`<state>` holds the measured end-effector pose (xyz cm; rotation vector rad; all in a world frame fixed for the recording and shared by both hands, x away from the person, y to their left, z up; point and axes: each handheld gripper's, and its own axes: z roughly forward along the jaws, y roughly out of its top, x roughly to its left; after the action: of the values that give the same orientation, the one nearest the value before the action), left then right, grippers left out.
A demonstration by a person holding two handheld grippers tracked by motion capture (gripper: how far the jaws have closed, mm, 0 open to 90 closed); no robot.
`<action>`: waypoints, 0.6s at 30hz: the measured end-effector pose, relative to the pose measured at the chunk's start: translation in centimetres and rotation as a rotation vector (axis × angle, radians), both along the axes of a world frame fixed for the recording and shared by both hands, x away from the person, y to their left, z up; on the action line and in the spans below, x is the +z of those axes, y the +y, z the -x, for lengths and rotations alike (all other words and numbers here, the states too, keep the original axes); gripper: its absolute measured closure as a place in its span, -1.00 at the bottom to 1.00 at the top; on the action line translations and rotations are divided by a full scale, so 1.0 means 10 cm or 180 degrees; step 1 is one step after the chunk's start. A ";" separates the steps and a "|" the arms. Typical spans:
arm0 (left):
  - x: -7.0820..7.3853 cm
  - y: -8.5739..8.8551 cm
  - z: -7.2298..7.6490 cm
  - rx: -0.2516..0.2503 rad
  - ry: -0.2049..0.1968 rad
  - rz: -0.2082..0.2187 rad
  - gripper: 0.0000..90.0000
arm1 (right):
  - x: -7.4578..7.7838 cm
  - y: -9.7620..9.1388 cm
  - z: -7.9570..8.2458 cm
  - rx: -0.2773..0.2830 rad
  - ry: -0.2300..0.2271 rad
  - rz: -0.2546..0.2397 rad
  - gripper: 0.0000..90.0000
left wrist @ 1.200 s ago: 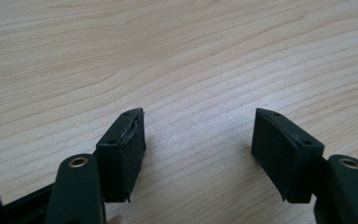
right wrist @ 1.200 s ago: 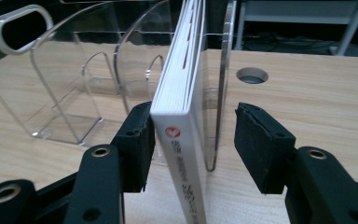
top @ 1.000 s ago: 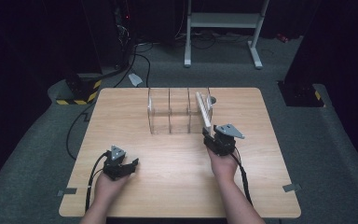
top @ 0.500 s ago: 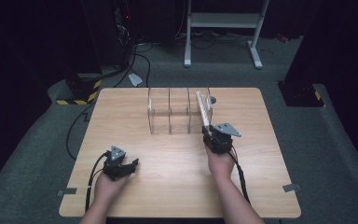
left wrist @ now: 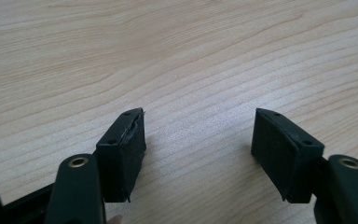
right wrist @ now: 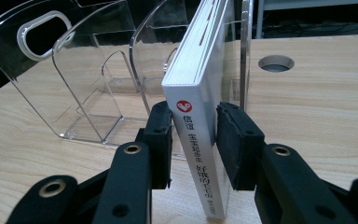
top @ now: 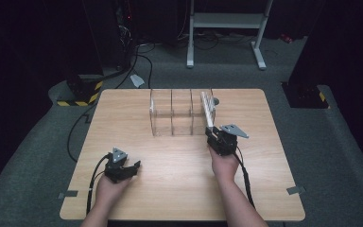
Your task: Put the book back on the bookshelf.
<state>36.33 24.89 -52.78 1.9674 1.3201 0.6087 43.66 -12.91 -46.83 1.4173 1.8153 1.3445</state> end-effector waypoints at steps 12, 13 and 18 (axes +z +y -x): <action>0.00 0.00 0.00 0.0000 0.0000 0.0000 -0.22 | -0.01 -0.01 -0.01 -0.0072 0.0063 -0.0184 0.48; 0.00 0.00 0.00 -0.0001 0.0003 0.0003 -0.22 | -0.01 -0.01 -0.01 -0.0066 0.0058 -0.0188 0.47; 0.00 0.00 0.00 -0.0003 0.0002 0.0000 -0.22 | -0.01 0.00 -0.02 -0.0066 0.0055 -0.0184 0.44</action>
<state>36.33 24.89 -52.77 1.9682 1.3196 0.6077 43.85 -12.95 -46.98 1.4779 1.7812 1.3889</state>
